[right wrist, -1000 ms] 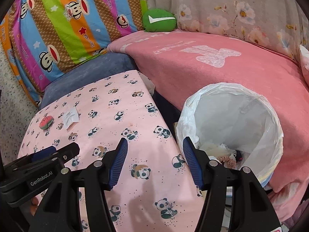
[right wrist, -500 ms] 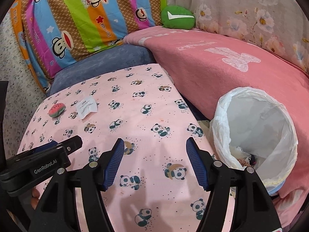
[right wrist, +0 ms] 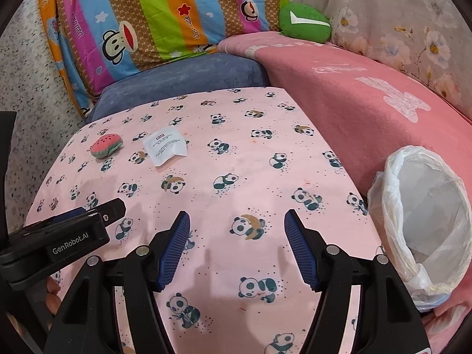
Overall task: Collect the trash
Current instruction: 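Move both tools back toward the wipe packet and watermelon plush, then grasp the white hotel wipe packet with the right tool while the left grasps the watermelon plush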
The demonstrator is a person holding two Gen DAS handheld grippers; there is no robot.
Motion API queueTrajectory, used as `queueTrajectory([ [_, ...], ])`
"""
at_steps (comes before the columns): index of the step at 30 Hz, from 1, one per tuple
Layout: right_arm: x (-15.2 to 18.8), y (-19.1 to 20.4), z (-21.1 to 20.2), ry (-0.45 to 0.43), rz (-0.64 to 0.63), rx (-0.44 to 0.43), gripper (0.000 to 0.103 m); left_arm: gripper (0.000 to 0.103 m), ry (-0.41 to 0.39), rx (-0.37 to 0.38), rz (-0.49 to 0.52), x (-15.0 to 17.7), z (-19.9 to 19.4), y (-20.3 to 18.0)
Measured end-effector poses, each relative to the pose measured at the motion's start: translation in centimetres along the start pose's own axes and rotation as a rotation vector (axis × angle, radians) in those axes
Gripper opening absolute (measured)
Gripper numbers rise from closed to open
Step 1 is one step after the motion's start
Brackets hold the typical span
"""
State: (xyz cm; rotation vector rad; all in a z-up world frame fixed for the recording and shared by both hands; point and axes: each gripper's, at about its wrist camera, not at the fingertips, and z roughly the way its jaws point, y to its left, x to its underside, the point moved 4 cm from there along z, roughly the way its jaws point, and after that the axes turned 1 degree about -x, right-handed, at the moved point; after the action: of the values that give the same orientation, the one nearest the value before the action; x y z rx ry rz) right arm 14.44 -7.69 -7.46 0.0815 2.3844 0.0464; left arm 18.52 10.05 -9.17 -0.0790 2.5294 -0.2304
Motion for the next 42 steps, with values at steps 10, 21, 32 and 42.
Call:
queueTrajectory([
  [10,-1.7,3.6,3.5,0.02,-0.019,-0.04,0.064,0.081,-0.007,-0.073,-0.035,-1.9,1.5,5.3],
  [21,-5.8,7.5,8.7,0.033,-0.05,-0.092,0.071,0.092,-0.069,-0.117,-0.075,-9.3,3.2,10.0],
  [32,-8.0,9.4,14.4,0.084,-0.065,-0.089,0.073,0.083,-0.013,-0.086,-0.1,-13.4,8.7,11.1],
  [42,-7.2,9.7,15.7,0.098,-0.066,-0.075,0.04,0.048,0.015,-0.025,-0.06,-12.8,9.8,9.7],
])
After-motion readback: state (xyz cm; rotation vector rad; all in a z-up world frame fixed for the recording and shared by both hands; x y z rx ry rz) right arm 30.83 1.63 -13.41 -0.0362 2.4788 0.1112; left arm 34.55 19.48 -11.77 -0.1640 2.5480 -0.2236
